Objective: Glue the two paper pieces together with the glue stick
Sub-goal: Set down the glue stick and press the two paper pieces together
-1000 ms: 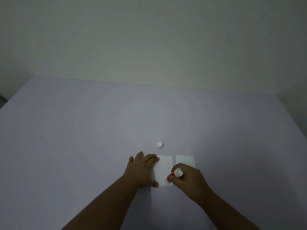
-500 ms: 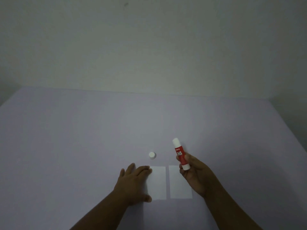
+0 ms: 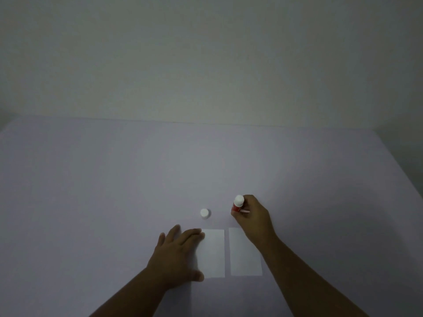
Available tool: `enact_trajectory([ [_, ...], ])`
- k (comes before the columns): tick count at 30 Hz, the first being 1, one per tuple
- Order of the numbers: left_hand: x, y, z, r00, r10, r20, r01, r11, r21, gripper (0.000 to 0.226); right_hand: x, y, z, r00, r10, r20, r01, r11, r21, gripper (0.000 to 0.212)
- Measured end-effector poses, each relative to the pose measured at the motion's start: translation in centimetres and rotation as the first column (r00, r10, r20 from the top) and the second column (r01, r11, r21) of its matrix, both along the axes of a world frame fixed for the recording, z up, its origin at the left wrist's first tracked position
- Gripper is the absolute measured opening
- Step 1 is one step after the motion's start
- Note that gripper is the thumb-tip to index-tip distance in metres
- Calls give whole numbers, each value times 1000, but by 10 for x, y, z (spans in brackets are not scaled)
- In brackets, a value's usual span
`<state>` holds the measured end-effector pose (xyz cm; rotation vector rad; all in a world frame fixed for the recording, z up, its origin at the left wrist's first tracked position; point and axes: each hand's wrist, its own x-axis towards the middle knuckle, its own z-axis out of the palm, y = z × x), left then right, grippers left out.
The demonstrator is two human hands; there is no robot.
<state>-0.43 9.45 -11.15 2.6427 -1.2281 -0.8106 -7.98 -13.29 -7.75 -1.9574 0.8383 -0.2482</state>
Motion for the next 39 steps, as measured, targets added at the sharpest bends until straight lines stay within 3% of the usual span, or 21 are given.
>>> enact_trajectory([
  [6,0,0,3,1000,-8,-8,8,1000,8,105,1,0,-7,1000,25,-1,-25,999,-47,23],
  [12,0,-2,5,1000,-20,-12,21,1000,22,104,-1,2,-3,999,11,45,-12,999,38,28],
  [16,0,-2,7,1000,-20,-15,20,1000,24,103,-9,6,4,990,-135,30,134,991,21,40],
  [19,0,-2,9,999,-33,-16,33,999,32,102,-33,19,9,979,-206,-4,205,976,-76,31],
  [22,-1,-1,11,999,-41,-15,41,999,28,100,-63,44,4,990,93,-104,-111,975,-192,14],
  [25,-1,-1,12,999,-46,-15,47,999,22,99,-83,60,-3,876,413,-251,-477,818,-320,15],
  [29,0,-2,14,999,-48,-20,49,998,35,98,-89,63,-2,809,502,-306,-584,628,-515,15],
  [32,0,-2,15,999,-48,-16,49,998,35,97,-91,65,0,819,469,-331,-565,560,-605,10],
  [34,0,-2,15,999,-47,-6,48,998,29,96,-93,69,-2,831,413,-372,-555,572,-604,13],
  [39,-1,0,16,999,-46,16,46,999,11,89,-91,86,-8,906,235,-352,-392,779,-489,28],
])
